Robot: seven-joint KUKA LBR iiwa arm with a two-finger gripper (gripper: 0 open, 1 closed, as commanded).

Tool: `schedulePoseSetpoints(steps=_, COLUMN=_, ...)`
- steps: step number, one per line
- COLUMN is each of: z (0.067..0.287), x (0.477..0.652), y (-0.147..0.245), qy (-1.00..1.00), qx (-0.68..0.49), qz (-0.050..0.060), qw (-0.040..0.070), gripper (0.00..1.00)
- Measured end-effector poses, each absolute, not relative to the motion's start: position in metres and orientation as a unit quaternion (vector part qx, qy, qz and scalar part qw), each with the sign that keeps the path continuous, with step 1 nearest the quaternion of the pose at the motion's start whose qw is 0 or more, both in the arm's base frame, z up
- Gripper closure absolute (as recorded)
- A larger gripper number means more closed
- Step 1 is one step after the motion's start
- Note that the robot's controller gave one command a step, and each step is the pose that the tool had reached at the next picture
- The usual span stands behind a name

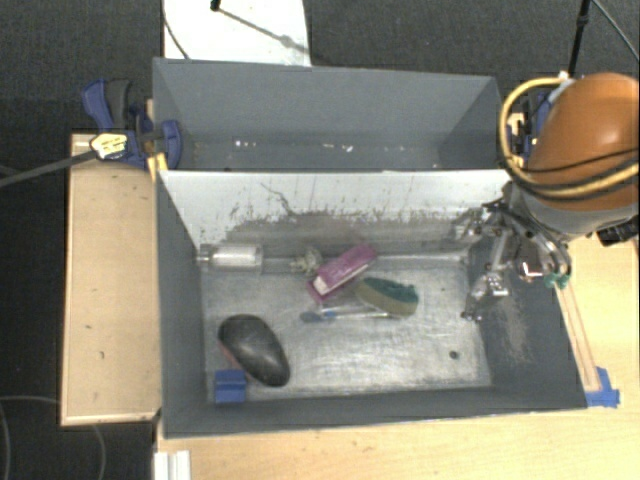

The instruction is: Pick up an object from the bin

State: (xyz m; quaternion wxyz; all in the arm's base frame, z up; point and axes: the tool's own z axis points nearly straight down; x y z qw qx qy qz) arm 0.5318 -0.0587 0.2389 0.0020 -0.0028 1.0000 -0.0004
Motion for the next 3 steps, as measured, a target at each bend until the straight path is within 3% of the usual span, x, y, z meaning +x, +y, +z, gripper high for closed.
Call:
schedulePoseSetpoints(steps=1, z=0.19, x=0.59, y=0.004, qy=0.992, qx=-0.126, qz=0.001, qw=0.003, gripper=0.0)
schedulePoseSetpoints(steps=2, z=0.204, x=0.594, y=0.013, qy=0.985, qx=-0.173, qz=0.0, qw=0.006, gripper=0.0)
schedulePoseSetpoints(steps=3, z=0.125, x=0.587, y=0.024, qy=0.991, qx=-0.131, qz=-0.001, qw=0.013, gripper=0.0)
